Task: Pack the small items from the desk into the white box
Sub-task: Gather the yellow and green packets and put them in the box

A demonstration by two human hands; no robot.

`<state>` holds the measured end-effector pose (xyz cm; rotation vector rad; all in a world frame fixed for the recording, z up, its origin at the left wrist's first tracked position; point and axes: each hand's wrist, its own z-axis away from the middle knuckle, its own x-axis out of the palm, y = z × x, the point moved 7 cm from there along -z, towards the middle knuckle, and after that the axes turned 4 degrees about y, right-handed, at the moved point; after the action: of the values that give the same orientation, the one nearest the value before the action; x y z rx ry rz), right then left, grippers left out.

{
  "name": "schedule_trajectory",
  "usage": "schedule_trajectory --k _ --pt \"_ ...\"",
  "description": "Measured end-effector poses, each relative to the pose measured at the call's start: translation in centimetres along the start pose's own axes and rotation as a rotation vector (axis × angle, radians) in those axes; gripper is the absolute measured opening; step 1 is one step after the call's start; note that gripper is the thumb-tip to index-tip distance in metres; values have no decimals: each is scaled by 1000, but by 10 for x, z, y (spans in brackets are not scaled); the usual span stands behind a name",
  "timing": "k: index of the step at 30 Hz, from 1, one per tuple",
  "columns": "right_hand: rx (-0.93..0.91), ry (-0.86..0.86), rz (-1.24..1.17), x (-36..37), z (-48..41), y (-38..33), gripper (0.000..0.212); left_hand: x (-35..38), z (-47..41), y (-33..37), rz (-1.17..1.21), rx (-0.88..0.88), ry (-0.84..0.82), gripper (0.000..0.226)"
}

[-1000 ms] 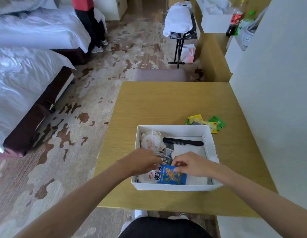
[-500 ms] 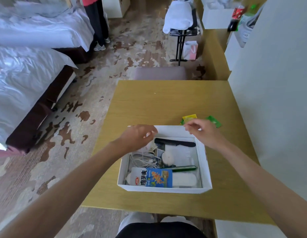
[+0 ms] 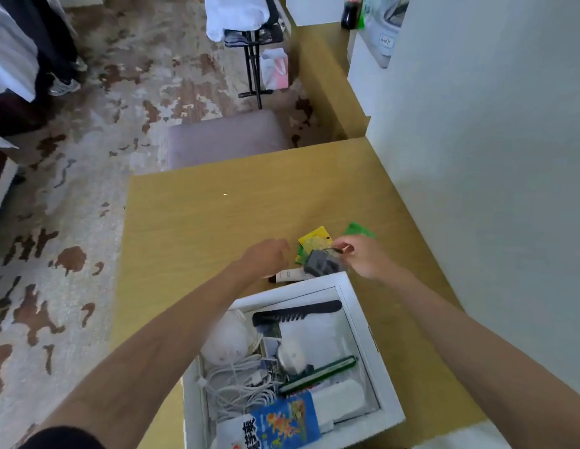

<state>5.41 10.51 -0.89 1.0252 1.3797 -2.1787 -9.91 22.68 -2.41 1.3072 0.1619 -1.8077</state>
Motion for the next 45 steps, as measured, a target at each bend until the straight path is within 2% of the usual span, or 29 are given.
schedule_trajectory --k 3,5,8,11,15,21,25,29,34,39,42,45 --pt "-21 -154 96 25 -24 8 62 18 -28 -3 -30 63 -124 43" --pt "-12 -192 202 39 -36 11 79 27 -37 -4 -60 116 -162 46" --pt "-45 -193 361 54 -45 13 89 38 -42 -7 -119 202 -173 49" --pt "-86 -187 425 61 -48 15 87 45 -44 -10 -113 235 -171 36" --pt "-121 -139 329 54 -48 12 74 44 -40 -14 -14 220 -181 28" --pt "-106 -98 156 36 -42 14 57 31 -23 -36 160 32 -180 32" --pt "-11 -9 -126 20 -24 18 53 9 1 -37 327 -16 -24 27" --pt "28 117 -440 -16 -1 7 51 -22 32 -15 463 25 137 20" --pt "-114 305 -576 -79 51 -23 41 -51 85 15 641 60 313 20" --pt "-246 149 -645 -75 101 -59 44 -28 152 11 755 -17 398 17" --pt "-330 -7 -520 -43 121 -81 48 -4 186 -6 753 -95 421 14" --pt "-417 -50 -275 -11 135 -95 55 7 211 -23 759 -151 474 14"
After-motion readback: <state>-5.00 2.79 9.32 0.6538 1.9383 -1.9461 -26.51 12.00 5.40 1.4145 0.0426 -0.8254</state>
